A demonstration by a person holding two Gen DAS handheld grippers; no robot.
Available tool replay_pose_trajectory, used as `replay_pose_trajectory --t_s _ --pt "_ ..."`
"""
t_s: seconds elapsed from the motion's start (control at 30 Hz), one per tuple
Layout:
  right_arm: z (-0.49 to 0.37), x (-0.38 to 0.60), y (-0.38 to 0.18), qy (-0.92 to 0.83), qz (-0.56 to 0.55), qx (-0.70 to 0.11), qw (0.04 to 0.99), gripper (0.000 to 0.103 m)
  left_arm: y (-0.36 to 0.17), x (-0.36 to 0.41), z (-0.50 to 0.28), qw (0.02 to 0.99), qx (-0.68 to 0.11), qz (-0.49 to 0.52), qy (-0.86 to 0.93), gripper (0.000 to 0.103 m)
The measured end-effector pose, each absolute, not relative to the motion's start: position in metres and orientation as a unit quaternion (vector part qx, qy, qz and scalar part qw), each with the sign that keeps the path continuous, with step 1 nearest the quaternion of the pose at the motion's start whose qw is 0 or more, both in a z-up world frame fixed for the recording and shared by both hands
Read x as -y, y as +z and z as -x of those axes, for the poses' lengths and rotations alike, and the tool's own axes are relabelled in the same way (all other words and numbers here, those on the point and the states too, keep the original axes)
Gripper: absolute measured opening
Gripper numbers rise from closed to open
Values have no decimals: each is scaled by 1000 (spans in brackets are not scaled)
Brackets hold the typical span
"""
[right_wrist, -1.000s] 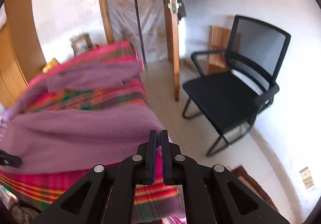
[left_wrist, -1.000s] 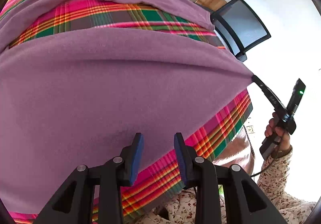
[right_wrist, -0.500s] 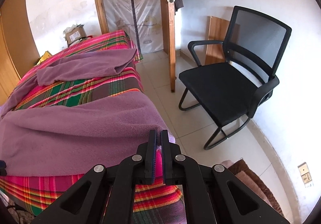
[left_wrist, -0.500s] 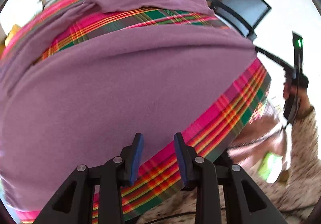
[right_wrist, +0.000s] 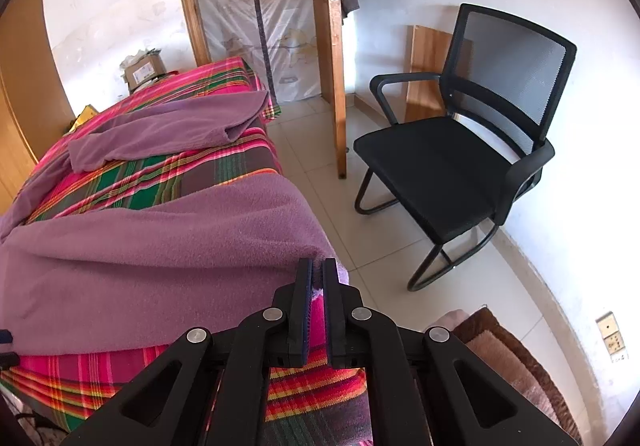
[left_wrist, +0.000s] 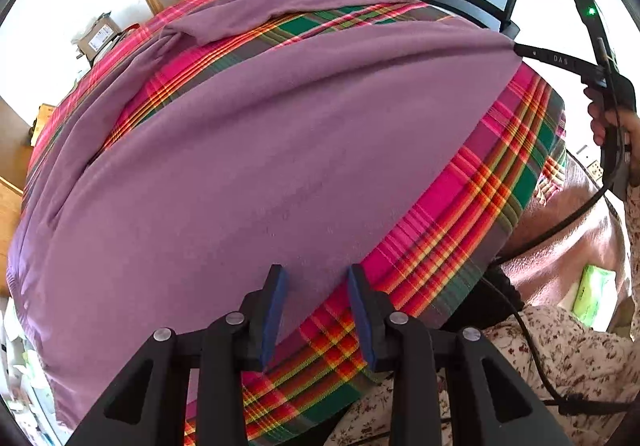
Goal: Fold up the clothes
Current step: 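Close the left gripper on the blanket edge while the right gripper moves back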
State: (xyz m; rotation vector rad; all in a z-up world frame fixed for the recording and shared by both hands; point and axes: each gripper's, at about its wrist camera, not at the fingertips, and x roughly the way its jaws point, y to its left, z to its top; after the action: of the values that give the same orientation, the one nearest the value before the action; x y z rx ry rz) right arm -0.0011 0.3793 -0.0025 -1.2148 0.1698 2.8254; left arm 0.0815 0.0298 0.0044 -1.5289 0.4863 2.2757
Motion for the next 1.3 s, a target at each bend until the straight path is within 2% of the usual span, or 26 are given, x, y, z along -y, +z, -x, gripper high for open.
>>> replay_pose_trajectory --t_s 0.03,0.07,0.13,0.17,0.4,0.7,0.87,1.13,1.2,1.3 --pt "1 -380 -3 917 394 -55 31 6 4 -28 -81 180 -166 540 805 30" --pt "1 -380 -3 917 394 -55 30 6 4 -26 -80 181 -158 539 807 13" --pt "0 -379 -2 918 393 -53 30 5 8 -23 -79 183 -149 536 810 4" --pt "0 -379 -2 918 392 -52 30 5 9 -21 -79 187 -143 537 810 2" --pt "-9 -380 6 923 380 -53 31 5 22 -2 -83 229 -78 537 808 2" --pt "-26 -383 12 924 377 -40 44 5 10 -4 -87 243 -97 544 797 2" --pt "-23 -392 -3 911 402 -18 90 5 3 -6 -82 234 -92 554 794 2" --pt "-16 -381 8 923 381 -43 26 6 4 -8 -84 269 -76 561 779 3" --pt "-12 -364 15 927 372 -37 -19 7 3 -11 -85 283 -69 563 773 3" --pt "3 -330 19 923 373 -20 -94 15 3 -9 -82 285 -59 565 772 3"
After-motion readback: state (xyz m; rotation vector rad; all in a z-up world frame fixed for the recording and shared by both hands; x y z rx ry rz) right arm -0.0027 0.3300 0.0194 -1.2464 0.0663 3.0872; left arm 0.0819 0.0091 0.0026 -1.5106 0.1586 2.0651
